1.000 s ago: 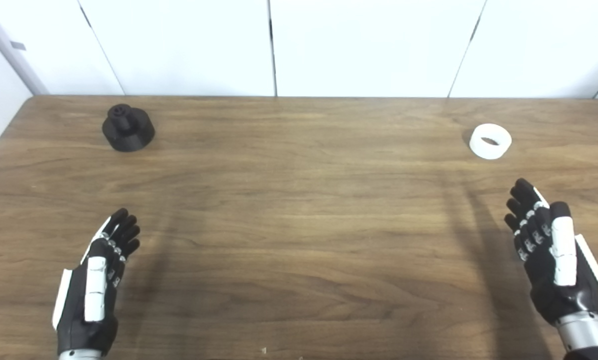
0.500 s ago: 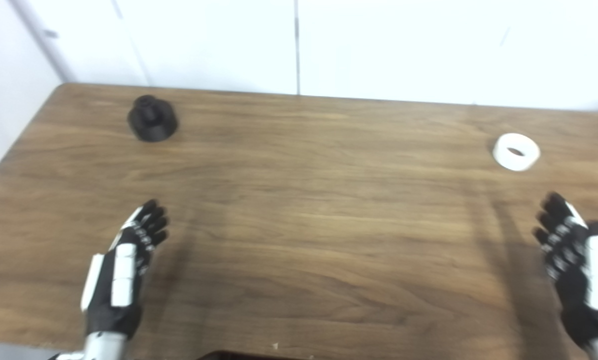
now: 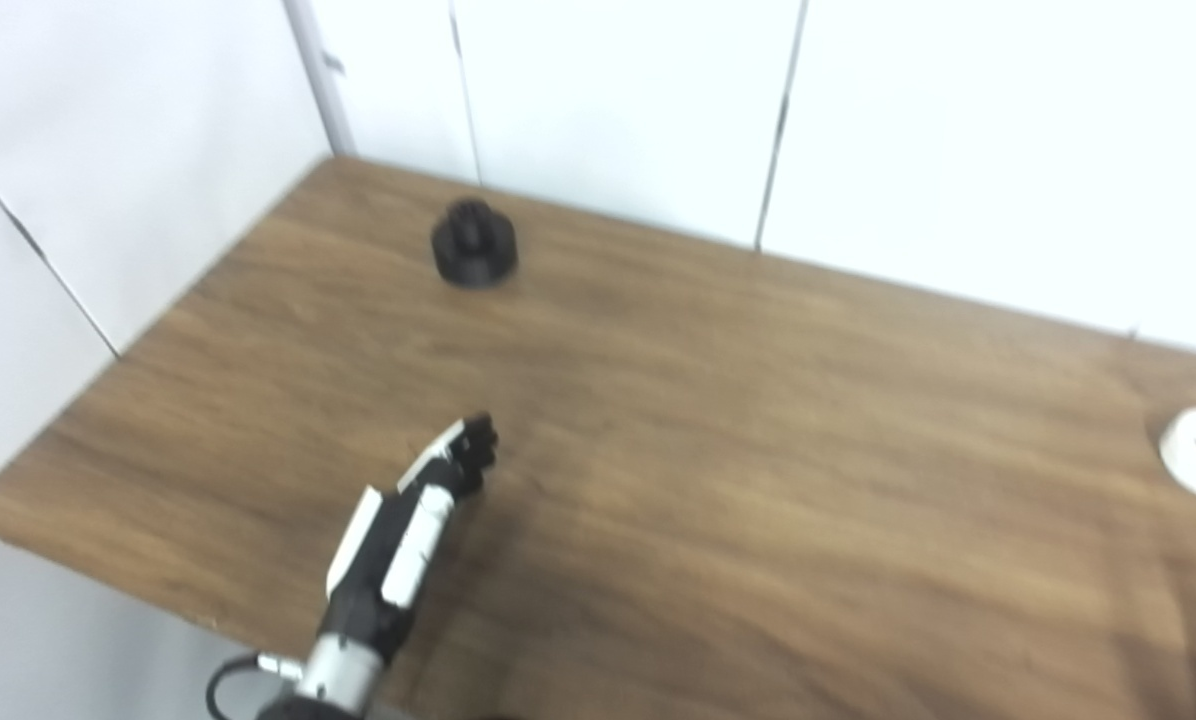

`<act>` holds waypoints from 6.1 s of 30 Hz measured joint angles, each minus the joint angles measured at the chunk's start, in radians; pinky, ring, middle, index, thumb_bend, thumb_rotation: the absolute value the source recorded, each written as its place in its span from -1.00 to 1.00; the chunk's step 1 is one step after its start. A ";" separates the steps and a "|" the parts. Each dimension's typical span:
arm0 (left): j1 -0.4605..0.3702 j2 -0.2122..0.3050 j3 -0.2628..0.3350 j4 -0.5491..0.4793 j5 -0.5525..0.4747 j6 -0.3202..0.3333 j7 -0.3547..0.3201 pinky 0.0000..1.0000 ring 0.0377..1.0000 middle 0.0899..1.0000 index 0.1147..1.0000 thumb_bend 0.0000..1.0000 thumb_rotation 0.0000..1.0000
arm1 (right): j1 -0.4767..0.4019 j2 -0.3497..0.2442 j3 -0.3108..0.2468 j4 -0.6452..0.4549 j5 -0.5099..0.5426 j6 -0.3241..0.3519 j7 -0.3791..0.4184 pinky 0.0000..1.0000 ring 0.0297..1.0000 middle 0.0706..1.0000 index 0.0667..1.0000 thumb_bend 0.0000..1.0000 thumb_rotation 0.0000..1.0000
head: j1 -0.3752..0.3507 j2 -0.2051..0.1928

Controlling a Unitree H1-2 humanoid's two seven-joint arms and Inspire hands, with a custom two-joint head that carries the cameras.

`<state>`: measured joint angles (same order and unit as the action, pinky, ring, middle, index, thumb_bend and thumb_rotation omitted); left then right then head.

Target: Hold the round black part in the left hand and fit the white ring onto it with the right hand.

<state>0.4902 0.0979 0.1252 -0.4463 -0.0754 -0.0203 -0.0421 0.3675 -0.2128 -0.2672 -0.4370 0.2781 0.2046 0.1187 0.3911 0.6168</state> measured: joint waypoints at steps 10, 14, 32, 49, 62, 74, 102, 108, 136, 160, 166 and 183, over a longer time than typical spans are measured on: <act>0.010 -0.002 -0.040 0.051 0.035 -0.075 0.022 0.87 0.84 0.83 0.82 0.14 0.93 | -0.001 -0.004 -0.006 0.063 -0.002 -0.048 0.003 1.00 1.00 0.94 0.86 0.16 0.96 | 0.028 -0.060; 0.011 -0.002 -0.050 0.060 0.040 -0.092 0.033 0.88 0.85 0.84 0.82 0.12 0.94 | -0.003 -0.005 -0.007 0.074 0.009 -0.063 0.004 1.00 1.00 0.94 0.85 0.17 0.92 | 0.023 -0.068; 0.014 -0.002 -0.064 0.085 0.031 -0.136 0.058 0.87 0.85 0.86 0.83 0.17 0.81 | -0.006 -0.005 -0.005 0.098 0.010 -0.093 0.005 1.00 1.00 0.96 0.85 0.22 0.92 | 0.020 -0.071; -0.098 0.036 0.065 0.025 0.100 -0.021 0.109 0.77 0.75 0.75 0.76 0.93 -0.29 | -0.006 0.005 0.011 0.104 -0.008 -0.117 0.001 1.00 1.00 0.89 0.84 0.16 0.95 | 0.015 -0.077; -0.336 0.229 0.123 0.031 0.325 0.230 0.083 0.79 0.87 0.87 0.82 0.97 -0.07 | -0.010 0.025 0.031 0.104 -0.024 -0.129 -0.003 1.00 1.00 0.92 0.86 0.10 0.99 | 0.006 -0.091; -0.495 0.332 0.043 0.303 0.637 0.325 0.105 1.00 1.00 0.99 0.88 1.00 0.23 | -0.006 0.023 0.041 0.102 -0.034 -0.136 -0.003 1.00 1.00 0.91 0.84 0.14 0.98 | -0.008 -0.078; -0.937 0.492 -0.190 0.965 0.745 0.359 0.093 1.00 1.00 0.99 0.80 1.00 0.21 | -0.003 0.027 0.050 0.098 -0.080 -0.150 -0.004 1.00 0.99 0.85 0.85 0.22 0.85 | -0.040 -0.066; -0.996 0.496 -0.233 1.063 0.721 0.341 0.059 1.00 1.00 0.96 0.77 1.00 0.22 | -0.003 0.033 0.051 0.098 -0.094 -0.157 -0.007 1.00 0.96 0.82 0.82 0.24 0.83 | -0.046 -0.063; -1.072 0.453 -0.270 1.254 0.610 0.276 0.162 1.00 1.00 0.90 0.69 1.00 0.09 | 0.009 0.035 0.051 0.091 -0.106 -0.163 -0.007 1.00 0.95 0.82 0.83 0.25 0.94 | -0.070 -0.043; -1.075 0.401 -0.298 1.225 0.571 0.259 0.191 1.00 1.00 0.88 0.65 1.00 -0.10 | 0.017 0.035 0.060 0.079 -0.110 -0.159 -0.009 1.00 0.94 0.82 0.84 0.22 1.00 | -0.072 -0.028; -1.075 0.386 -0.300 1.205 0.568 0.262 0.184 1.00 1.00 0.89 0.66 1.00 -0.10 | 0.018 0.035 0.063 0.067 -0.114 -0.156 -0.009 1.00 0.93 0.82 0.84 0.22 1.00 | -0.080 -0.028; -1.109 0.362 -0.291 1.278 0.547 0.237 0.228 1.00 1.00 0.86 0.64 1.00 -0.15 | 0.022 0.035 0.066 0.065 -0.137 -0.153 -0.009 1.00 0.91 0.82 0.82 0.23 1.00 | -0.092 -0.026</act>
<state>-0.6190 0.4594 -0.1659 0.8316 0.4715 0.2163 0.1860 0.3895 -0.1782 -0.2007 -0.3716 0.1410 0.0520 0.1095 0.2992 0.5906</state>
